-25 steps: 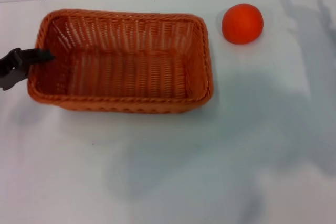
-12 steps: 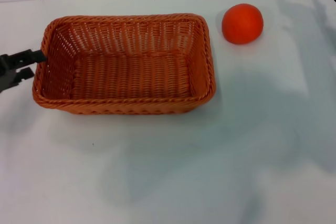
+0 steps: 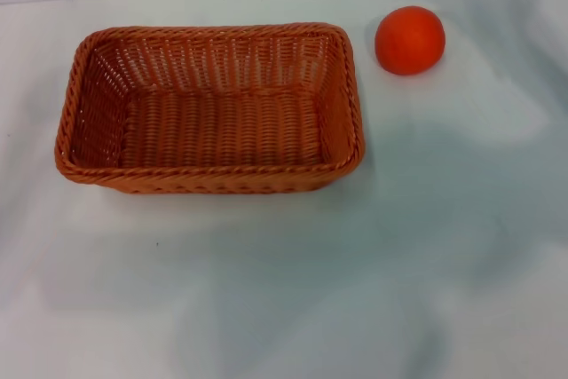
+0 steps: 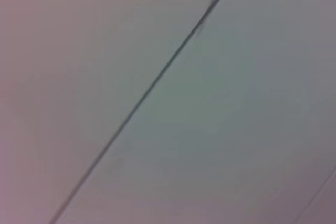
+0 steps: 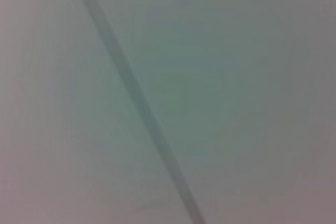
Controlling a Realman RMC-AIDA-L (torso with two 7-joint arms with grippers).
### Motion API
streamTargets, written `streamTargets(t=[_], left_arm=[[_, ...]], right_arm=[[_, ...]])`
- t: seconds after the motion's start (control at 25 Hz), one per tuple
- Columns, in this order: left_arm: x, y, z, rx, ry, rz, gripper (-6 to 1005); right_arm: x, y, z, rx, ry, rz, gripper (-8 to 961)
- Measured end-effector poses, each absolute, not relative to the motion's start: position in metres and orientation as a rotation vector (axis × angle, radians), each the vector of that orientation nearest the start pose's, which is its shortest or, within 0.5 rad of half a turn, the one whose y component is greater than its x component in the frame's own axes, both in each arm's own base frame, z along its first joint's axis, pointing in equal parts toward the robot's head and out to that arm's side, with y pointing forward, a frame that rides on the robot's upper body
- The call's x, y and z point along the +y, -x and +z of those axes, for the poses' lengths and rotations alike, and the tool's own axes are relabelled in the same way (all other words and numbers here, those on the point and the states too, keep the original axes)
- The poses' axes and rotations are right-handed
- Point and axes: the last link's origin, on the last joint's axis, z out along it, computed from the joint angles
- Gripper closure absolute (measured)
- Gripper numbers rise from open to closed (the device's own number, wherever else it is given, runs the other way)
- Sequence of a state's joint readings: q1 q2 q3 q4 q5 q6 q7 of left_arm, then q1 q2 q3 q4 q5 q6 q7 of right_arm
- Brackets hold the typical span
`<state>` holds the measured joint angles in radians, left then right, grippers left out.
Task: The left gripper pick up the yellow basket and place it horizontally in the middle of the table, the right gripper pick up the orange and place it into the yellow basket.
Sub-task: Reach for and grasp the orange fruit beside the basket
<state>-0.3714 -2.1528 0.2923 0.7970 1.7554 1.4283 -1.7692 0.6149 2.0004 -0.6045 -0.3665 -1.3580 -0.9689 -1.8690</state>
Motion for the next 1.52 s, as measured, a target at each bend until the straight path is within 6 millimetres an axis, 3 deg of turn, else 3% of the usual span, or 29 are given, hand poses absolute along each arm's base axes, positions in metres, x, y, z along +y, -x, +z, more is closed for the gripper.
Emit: streamTargets(t=[0.2,0.4,0.72,1.28,1.48,1.52], left_arm=[[0.302,0.32,0.068,-0.799,1.737,-1.279,319],[0.293,0.314,0.058,-0.604,1.679,-1.293,321],[0.295,0.311,0.054,-0.599,1.673,-1.309,323],[0.295,0.309,0.05,-0.642,1.665,-1.345,324],[0.296,0.309,0.049,-0.648,1.666,-1.349,324],[0.296,0.309,0.049,-0.653,1.665,-1.351,324]], right_arm=[[0.432,-0.277,0.077,-2.14,1.001,-0.946,28],[0.437,-0.257,0.083,-2.345,1.039,-0.883,28],[0.447,-0.249,0.057,-2.587,1.144,-0.919,28],[0.451,-0.259,0.007,-2.629,1.191,-1.038,29],[0.449,-0.262,0.001,-2.613,1.198,-1.073,65],[0.449,-0.263,0.001,-2.611,1.2,-1.073,132]])
